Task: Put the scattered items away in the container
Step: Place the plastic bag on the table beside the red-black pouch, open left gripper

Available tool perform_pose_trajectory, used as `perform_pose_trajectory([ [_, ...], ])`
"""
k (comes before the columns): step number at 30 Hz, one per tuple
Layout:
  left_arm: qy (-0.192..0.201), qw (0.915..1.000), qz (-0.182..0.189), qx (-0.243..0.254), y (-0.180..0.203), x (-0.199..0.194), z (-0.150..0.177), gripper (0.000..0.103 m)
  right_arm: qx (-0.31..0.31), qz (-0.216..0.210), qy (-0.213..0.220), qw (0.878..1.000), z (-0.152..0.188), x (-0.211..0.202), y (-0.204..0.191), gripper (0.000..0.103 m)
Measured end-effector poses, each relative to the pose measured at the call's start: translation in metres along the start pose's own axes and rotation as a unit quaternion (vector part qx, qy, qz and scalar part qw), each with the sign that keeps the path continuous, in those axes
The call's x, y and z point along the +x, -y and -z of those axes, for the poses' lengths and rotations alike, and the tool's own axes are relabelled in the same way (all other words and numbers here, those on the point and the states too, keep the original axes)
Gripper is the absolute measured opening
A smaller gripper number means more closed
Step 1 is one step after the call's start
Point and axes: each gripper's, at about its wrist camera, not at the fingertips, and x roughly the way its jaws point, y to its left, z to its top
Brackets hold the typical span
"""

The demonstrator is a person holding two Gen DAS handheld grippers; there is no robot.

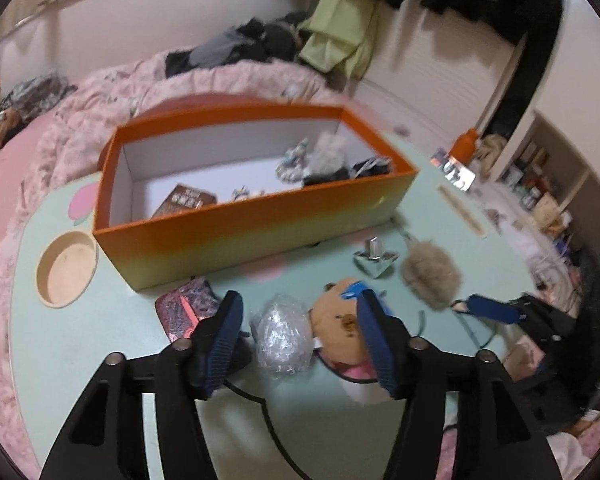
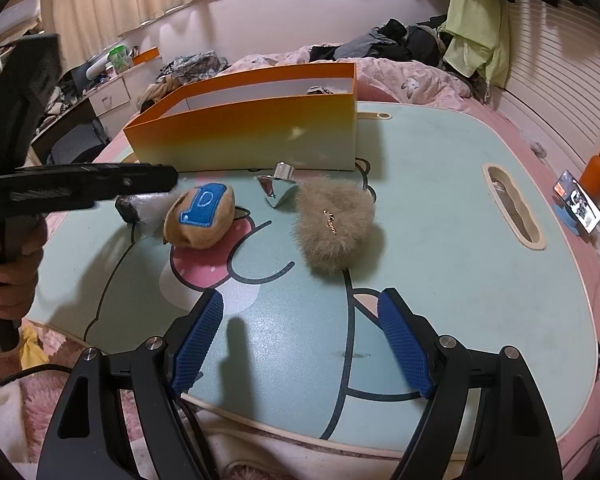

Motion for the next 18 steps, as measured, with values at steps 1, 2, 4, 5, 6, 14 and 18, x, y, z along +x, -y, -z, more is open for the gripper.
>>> perform_pose_trajectory([
  [1, 0.008, 1.0, 0.004, 0.004, 0.001, -0.007, 0.001, 0.068, 0.0, 0.0, 0.0, 1.0, 0.0, 0.0, 0.0, 0.08],
  [2, 0.016, 0.9998, 0.005, 0.007, 0.002, -0.014, 0.002, 0.073, 0.0, 0.0, 0.0, 1.0, 0.0, 0.0, 0.0, 0.08],
  [4, 0.028, 0.9995, -0.005, 0.013, 0.004, -0.026, 0.006, 0.078, -0.001, 0.0, 0.0, 1.0, 0.0, 0.0, 0.0, 0.08],
  [5, 0.029, 0.9994, -0.014, 0.014, 0.005, -0.029, 0.009, 0.081, 0.0, 0.0, 0.0, 1.0, 0.0, 0.0, 0.0, 0.08],
  [6, 0.03, 0.9992, -0.022, 0.014, 0.004, -0.032, 0.013, 0.081, 0.0, 0.0, 0.0, 1.0, 0.0, 0.0, 0.0, 0.08],
  [14, 0.021, 0.9951, -0.096, 0.006, -0.007, -0.039, 0.063, 0.081, -0.001, 0.003, 0.0, 1.0, 0.001, -0.001, 0.0, 0.08],
  [18, 0.022, 0.993, -0.115, -0.014, -0.013, -0.034, 0.077, 0.081, -0.001, 0.003, 0.0, 1.0, 0.001, -0.001, 0.0, 0.08],
])
